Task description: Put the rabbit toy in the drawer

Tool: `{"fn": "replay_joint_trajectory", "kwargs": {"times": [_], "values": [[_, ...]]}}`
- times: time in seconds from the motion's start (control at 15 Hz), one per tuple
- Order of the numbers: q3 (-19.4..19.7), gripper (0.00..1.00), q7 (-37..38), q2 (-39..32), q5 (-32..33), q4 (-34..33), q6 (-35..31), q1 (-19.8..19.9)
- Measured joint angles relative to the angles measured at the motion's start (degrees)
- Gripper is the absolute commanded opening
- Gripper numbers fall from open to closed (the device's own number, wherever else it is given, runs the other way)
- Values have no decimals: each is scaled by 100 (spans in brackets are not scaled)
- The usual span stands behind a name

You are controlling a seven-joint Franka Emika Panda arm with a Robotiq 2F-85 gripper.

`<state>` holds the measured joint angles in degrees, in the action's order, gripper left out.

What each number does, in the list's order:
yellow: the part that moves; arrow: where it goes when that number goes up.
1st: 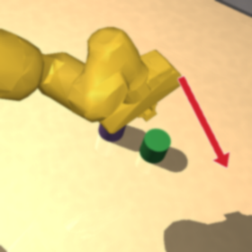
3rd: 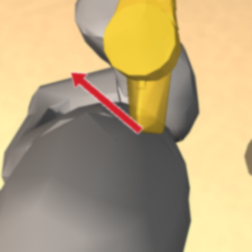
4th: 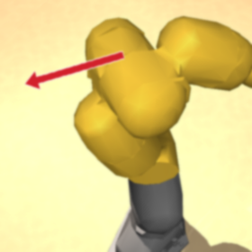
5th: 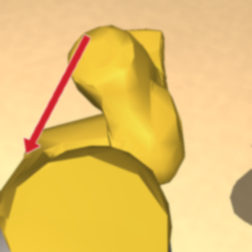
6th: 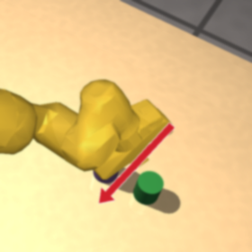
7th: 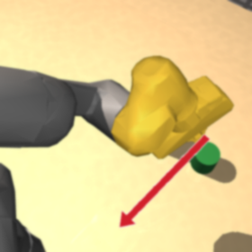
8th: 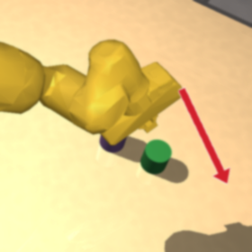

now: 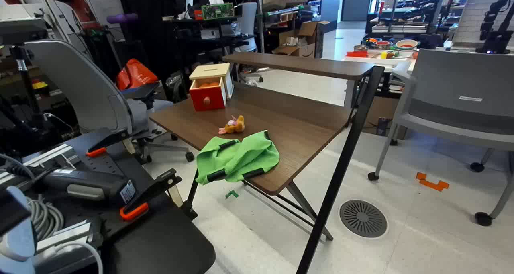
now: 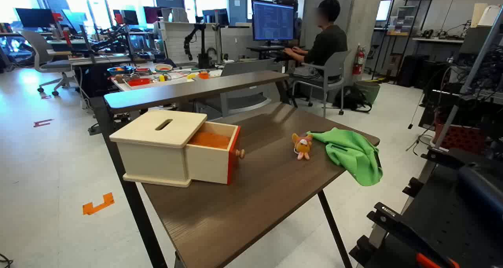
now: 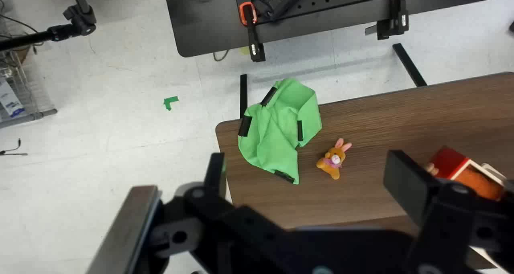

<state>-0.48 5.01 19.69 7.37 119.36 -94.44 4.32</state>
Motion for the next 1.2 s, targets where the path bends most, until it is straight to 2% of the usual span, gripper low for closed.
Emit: {"fn": "replay_joint_trajectory", "kwargs": {"times": [0.73,0.93,1.2], "values": [[3,100,3,0,0,12,-30,-4],[3,100,147,-58,-20,241,-639,-24],[-21,100,492,-484,-48,788,-2013,-122]]}}
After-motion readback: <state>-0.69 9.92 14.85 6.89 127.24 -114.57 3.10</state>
